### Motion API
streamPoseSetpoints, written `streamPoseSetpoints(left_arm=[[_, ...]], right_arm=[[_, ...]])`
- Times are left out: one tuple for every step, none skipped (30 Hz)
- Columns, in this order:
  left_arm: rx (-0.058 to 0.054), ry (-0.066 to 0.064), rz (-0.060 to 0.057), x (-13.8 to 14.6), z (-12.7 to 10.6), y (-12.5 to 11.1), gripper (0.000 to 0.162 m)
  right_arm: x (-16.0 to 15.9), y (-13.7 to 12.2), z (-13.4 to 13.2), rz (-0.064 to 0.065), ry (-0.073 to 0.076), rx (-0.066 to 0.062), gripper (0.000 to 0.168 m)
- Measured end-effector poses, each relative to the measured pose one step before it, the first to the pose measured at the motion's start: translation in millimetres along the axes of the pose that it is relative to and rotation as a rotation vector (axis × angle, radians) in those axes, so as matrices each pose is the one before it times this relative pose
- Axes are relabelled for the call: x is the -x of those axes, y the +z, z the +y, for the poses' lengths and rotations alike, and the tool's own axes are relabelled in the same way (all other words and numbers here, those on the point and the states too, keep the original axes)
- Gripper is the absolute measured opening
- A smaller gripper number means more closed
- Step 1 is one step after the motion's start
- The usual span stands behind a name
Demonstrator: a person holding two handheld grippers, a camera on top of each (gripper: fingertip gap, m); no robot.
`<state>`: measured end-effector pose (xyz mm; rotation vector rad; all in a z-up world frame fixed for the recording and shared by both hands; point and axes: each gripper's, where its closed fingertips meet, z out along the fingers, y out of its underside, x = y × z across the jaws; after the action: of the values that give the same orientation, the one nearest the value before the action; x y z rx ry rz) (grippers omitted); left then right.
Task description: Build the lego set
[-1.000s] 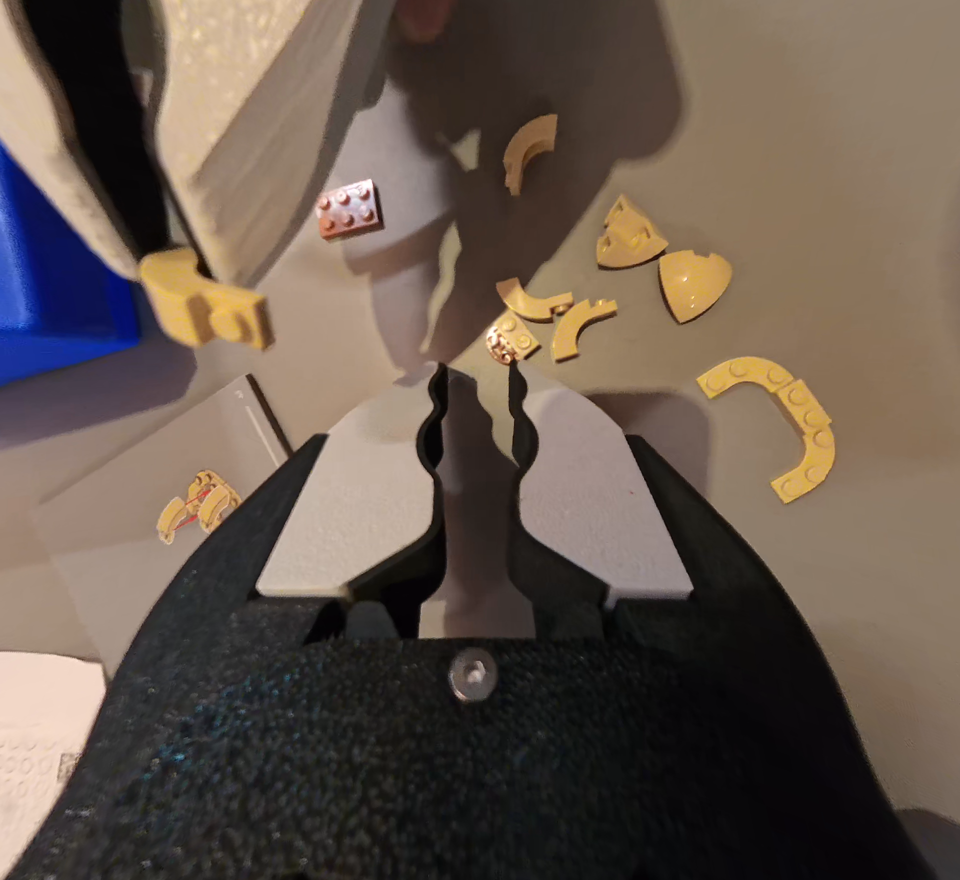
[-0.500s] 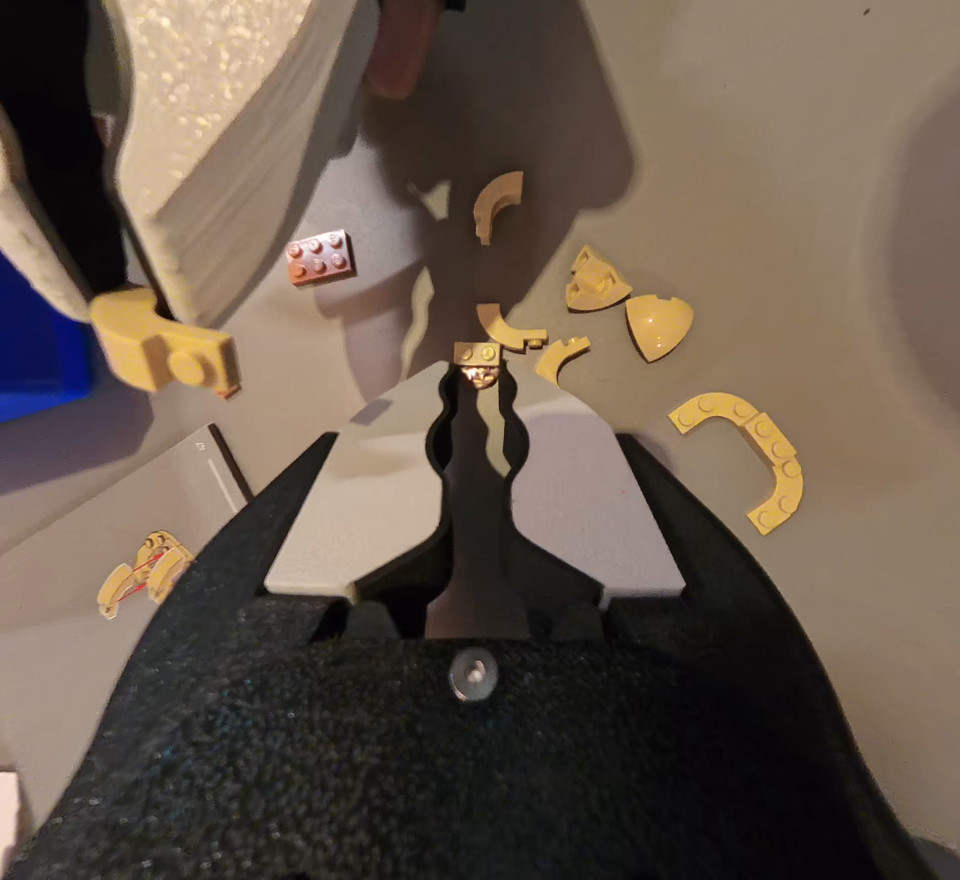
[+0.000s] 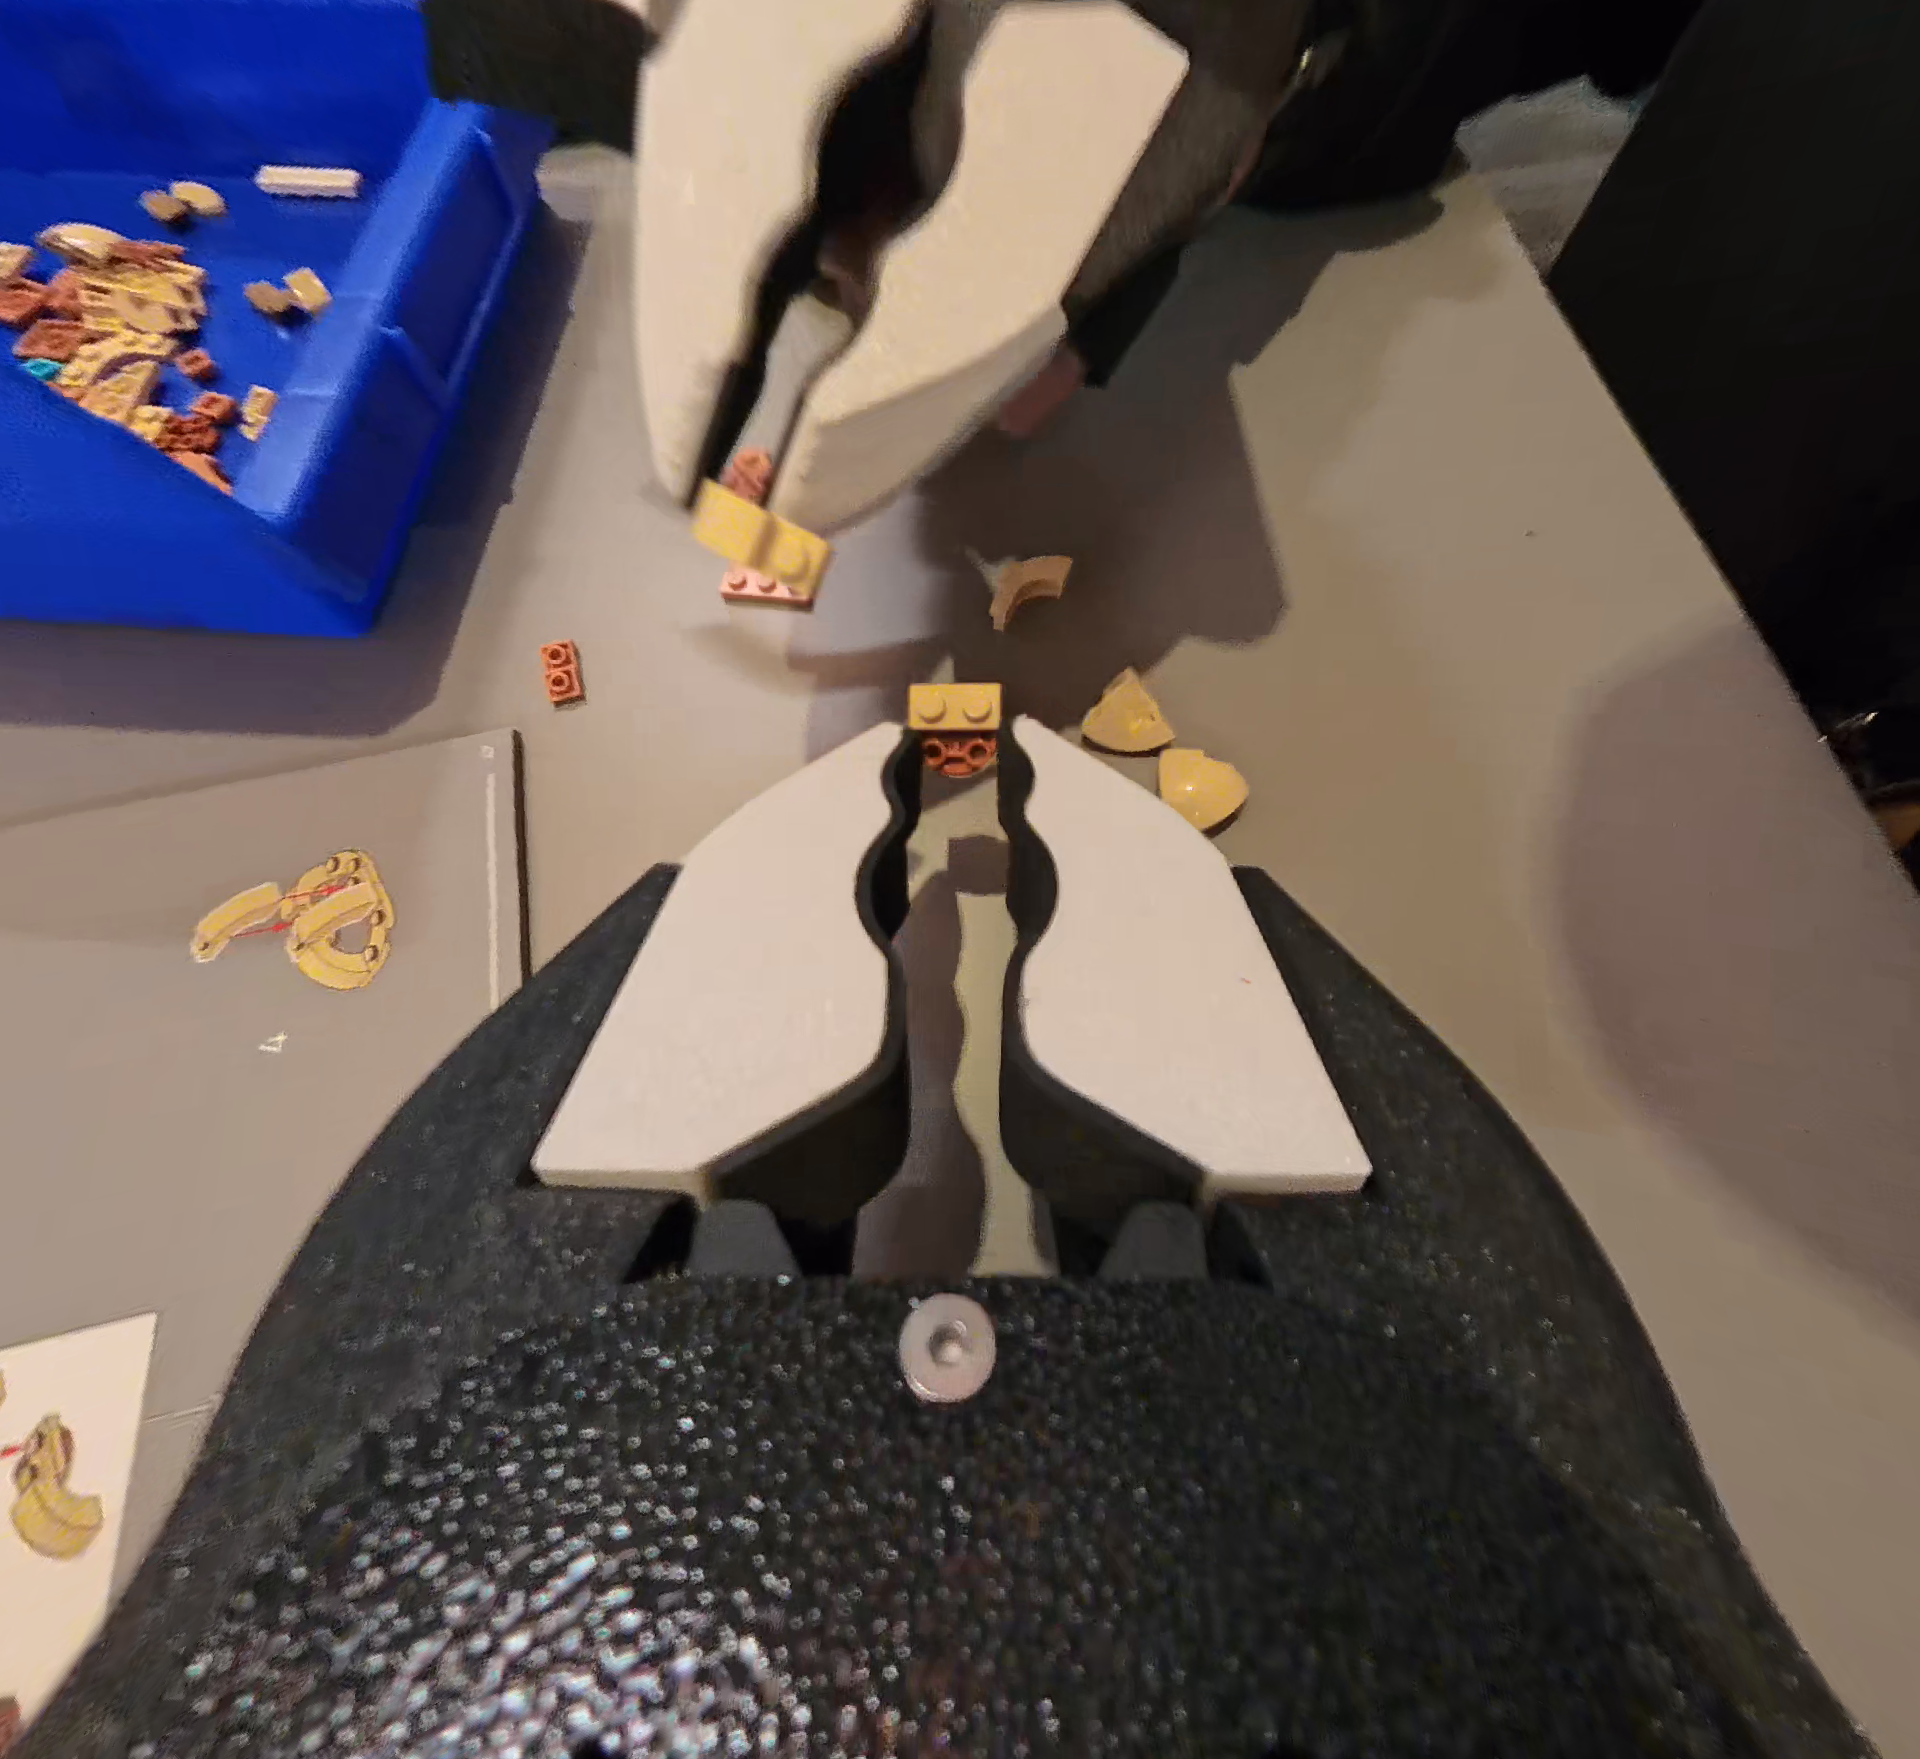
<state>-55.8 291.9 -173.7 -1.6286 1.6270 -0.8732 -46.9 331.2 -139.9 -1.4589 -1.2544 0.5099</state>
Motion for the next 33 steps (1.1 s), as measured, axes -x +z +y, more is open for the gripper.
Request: streamPoseSetpoints(left_arm=[[-0.021, -0.0047, -0.008, -1.39, -3.66, -3.47, 0.013], [-0.0158, 0.0008, -0.0098, -0.85, -3.47, -3.38, 0.013], [-0.0094, 0.0043, -0.0063, -1.12, -2.75, -2.79, 0.013], [-0.0098, 0.0038, -0.005, -0.92, -2.69, -2.43, 0.013], [-0.008, 0.0002, -0.0032, -0.7, -2.13, -1.96, 0.013], [-0.0079, -0.0009, -0.0042, -0.25, -1.58, -1.51, 0.013], [-0.0058, -0.0002, -0.0026, -0.32, -1.0, -1.01, 0.013], [-0.0049, -0.0001, -0.0021, -0.29, -0.63, -0.71, 0.013], [-0.0028, -0.0016, -0.0006, -0.31, -0.3, -0.34, 0.013], [-0.0011, -0.0018, -0.0011, 0.03, -0.08, -0.23, 0.013], [-0.0009, -0.0003, 0.0017, -0.34, -0.2, 0.01, 0.013], [0.0023, 0.0006, 0.0011, -0.22, 0.28, 0.28, 0.013], [0.0028, 0.0027, -0.0003, -0.09, 0.43, 0.28, 0.013], [0.0002, 0.0034, -0.001, -0.05, 0.27, 0.34, 0.013], [-0.0016, 0.0036, 0.0005, -0.31, -0.09, 0.28, 0.013], [-0.0018, 0.0049, -0.0001, -0.14, -0.15, 0.16, 0.013], [-0.0011, 0.004, -0.0001, -0.01, -0.01, 0.02, 0.013], [0.0003, 0.0011, 0.0027, -0.28, 0.13, 0.02, 0.013], [0.0001, 0.0001, 0.0038, -0.5, 0.1, 0.04, 0.013], [0.0002, -0.0008, 0.003, -0.25, 0.34, 0.05, 0.013], [-0.002, -0.0015, 0.0024, -0.13, 0.02, 0.07, 0.013], [-0.0026, -0.0025, 0.0029, -0.17, 0.03, 0.16, 0.013], [-0.004, -0.0025, -0.0002, 0.26, -0.32, -0.06, 0.013], [-0.0021, -0.0024, -0.0025, 0.56, -0.18, -0.01, 0.013], [-0.0009, -0.0031, -0.0012, 0.33, -0.06, -0.01, 0.013], [-0.0022, -0.0026, 0.0003, -0.02, -0.33, 0.03, 0.013], [-0.0024, -0.0017, 0.0, 0.09, -0.36, 0.04, 0.013], [-0.0016, -0.0018, 0.0002, -0.05, -0.21, 0.12, 0.013], [-0.0015, -0.0024, 0.0002, 0.0, -0.19, 0.11, 0.013], [-0.0017, -0.0028, 0.0002, -0.02, -0.22, 0.13, 0.013], [-0.0023, -0.0028, -0.0008, 0.2, -0.26, 0.08, 0.013], [-0.0024, -0.0033, -0.0013, 0.34, -0.35, 0.05, 0.013], [-0.0004, -0.0037, -0.0019, 0.48, -0.02, 0.18, 0.013]], right_arm=[[4.07, 0.86, -0.77, -0.0105, -0.01, -0.0038, 0.008], [3.64, 0.61, -0.83, -0.0107, -0.0064, -0.0042, 0.008], [3.08, 0.55, -0.81, -0.0095, -0.0051, -0.0037, 0.008], [2.33, 0.49, -0.51, -0.0068, -0.0063, -0.002, 0.008], [1.5, 0.23, -0.3, -0.0023, -0.0073, -0.0004, 0.008], [0.94, 0.15, -0.41, -0.0008, -0.0068, -0.0009, 0.008], [1.04, 0.09, -0.31, -0.002, -0.0059, -0.0005, 0.008], [0.96, 0.17, -0.26, -0.0025, -0.007, 0.0001, 0.008], [1.19, 0.2, 0.07, -0.0027, -0.0102, 0.0019, 0.008], [1.24, 0.29, 0.38, -0.0021, -0.013, 0.0033, 0.008], [0.55, 0.32, 0.48, 0.0018, -0.0131, 0.0039, 0.008], [0.39, 0.11, 0.34, 0.0012, -0.01, 0.0035, 0.008], [0.19, 0.05, 0.44, -0.0023, -0.0049, 0.0033, 0.008], [0.32, -0.1, 0.45, -0.0057, 0.001, 0.0018, 0.008], [0.32, -0.11, 0.22, -0.0086, 0.0074, -0.0006, 0.008], [0.17, -0.18, -0.1, -0.0094, 0.0132, -0.0033, 0.008], [0.37, -0.07, 0.07, -0.0109, 0.0149, -0.0023, 0.008], [0.51, 0.1, 0.27, -0.011, 0.0134, -0.0018, 0.008], [0.58, 0.17, 0.25, -0.0094, 0.0123, -0.0023, 0.008], [0.53, 0.22, 0.22, -0.0086, 0.0128, -0.002, 0.008], [0.42, 0.15, 0.23, -0.0073, 0.0124, -0.0017, 0.008], [0.2, 0.15, 0.09, -0.0069, 0.0135, -0.0025, 0.008], [-0.07, 0.21, 0.36, -0.0051, 0.0119, -0.0014, 0.008], [-0.48, -0.03, -0.15, -0.0019, 0.01, -0.0034, 0.008], [-0.22, -0.07, -0.09, -0.0033, 0.011, -0.0028, 0.008], [-0.27, 0.01, -0.15, -0.0034, 0.0099, -0.0028, 0.008], [-0.14, -0.11, -0.28, -0.0025, 0.0098, -0.0038, 0.008], [-0.06, 0.07, -0.32, -0.0029, 0.0107, -0.0034, 0.008], [0.02, 0.08, -0.12, -0.0021, 0.0085, -0.0027, 0.008], [-0.29, 0.01, -0.34, -0.0002, 0.0068, -0.0039, 0.008], [-0.21, 0.01, -0.22, 0.0001, 0.0053, -0.0022, 0.008], [-0.42, -0.09, -0.12, 0.0018, 0.0011, -0.0009, 0.008], [-0.33, -0.18, -0.26, 0.0024, -0.0003, -0.0021, 0.008]])
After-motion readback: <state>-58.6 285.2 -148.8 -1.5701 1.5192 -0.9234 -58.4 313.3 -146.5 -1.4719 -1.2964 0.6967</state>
